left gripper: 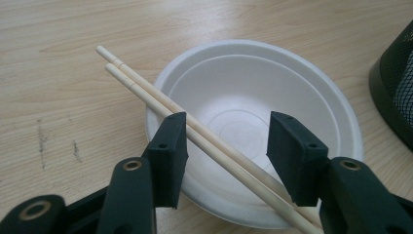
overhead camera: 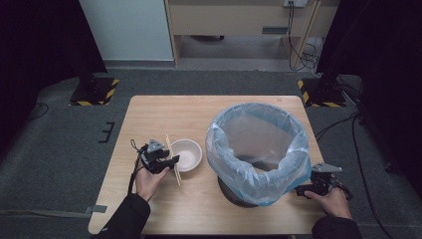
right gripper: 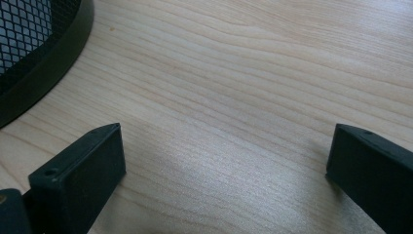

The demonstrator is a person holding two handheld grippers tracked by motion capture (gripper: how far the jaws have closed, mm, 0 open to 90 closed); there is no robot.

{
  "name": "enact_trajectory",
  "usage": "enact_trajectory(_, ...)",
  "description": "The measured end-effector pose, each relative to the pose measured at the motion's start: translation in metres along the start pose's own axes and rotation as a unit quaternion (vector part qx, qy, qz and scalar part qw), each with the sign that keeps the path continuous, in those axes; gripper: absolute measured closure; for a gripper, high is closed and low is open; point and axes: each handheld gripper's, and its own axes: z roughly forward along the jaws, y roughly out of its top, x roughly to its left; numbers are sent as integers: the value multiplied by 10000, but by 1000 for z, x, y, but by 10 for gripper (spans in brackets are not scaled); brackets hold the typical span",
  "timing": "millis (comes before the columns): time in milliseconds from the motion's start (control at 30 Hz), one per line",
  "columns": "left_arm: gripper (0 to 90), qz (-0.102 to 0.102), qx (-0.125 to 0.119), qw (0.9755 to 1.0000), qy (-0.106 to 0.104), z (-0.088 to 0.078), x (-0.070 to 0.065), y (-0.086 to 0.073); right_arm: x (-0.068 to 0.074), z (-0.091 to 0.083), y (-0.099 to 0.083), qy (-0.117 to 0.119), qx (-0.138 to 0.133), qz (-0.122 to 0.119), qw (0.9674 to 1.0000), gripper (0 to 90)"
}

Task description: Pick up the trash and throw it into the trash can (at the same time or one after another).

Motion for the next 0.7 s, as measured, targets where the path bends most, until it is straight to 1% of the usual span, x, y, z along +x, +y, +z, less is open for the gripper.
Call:
enact_trajectory(367,569,-5,74,10000,-56,3,1,0,0,0,0,0,0,-1,10000,9)
enact_trajectory(533,606,25,117,9999,-90,4,1,0,0,0,0,0,0,-1,10000,9)
enact_trajectory(700,620,42,153,9998,-132,5,0,0,0,0,0,0,0,-2,10000,9)
